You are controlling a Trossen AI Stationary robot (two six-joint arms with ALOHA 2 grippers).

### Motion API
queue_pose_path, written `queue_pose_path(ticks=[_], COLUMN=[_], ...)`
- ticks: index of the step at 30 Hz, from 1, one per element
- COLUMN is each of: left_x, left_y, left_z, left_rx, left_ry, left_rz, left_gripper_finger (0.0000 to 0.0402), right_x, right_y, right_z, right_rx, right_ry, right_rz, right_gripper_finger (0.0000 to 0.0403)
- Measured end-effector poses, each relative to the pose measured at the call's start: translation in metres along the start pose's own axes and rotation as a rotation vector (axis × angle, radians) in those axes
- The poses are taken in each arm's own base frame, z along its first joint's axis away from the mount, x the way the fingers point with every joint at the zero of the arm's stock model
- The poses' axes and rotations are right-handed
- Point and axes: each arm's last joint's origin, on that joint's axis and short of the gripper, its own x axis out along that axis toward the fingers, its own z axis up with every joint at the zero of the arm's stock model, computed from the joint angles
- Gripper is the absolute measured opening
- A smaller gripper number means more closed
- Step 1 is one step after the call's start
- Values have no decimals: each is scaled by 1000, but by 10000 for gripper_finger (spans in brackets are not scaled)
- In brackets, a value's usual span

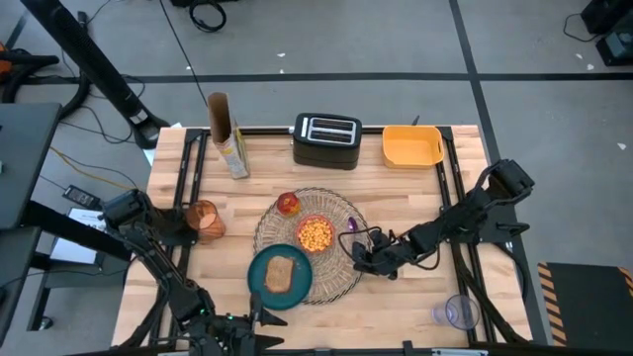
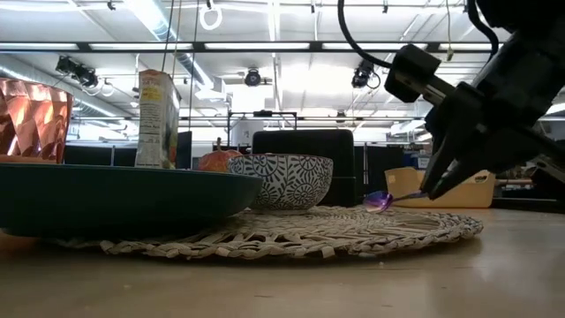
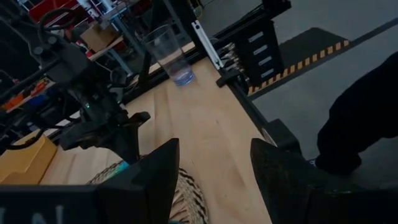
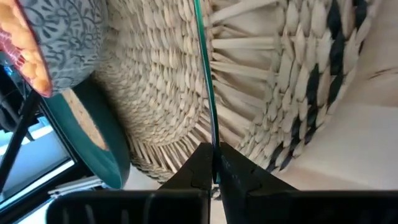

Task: Arrange a breakfast setting
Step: Put the purple spoon on the brown placemat to the right of the red patterned bowl, then put the orange glass on the brown placemat at the top right of the red patterned bowl

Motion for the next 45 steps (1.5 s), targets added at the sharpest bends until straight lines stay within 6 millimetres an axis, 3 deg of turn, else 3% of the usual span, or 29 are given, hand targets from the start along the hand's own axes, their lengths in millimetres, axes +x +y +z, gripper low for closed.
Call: queue_pose_path(ticks=[24, 32, 39, 45], left_x=[0, 0, 5, 12], left_y=[0, 0, 14, 46], left_z=[0, 0, 5, 35], left_rx=[-1, -2, -60, -110], left_ry=[0, 0, -3, 47], left_rz=[-2, -2, 31, 72], left_gripper_finger=[205, 205, 205, 205], right_x=[0, 0, -23, -54], right_y=[-3, -1, 20, 39], right_z=[0, 0, 0, -3], right_rx=[-19, -73, -255, -487], right_ry=[34, 71, 18, -142], right_rz=[-42, -60, 103, 299], right_gripper_finger=[109, 118, 115, 114])
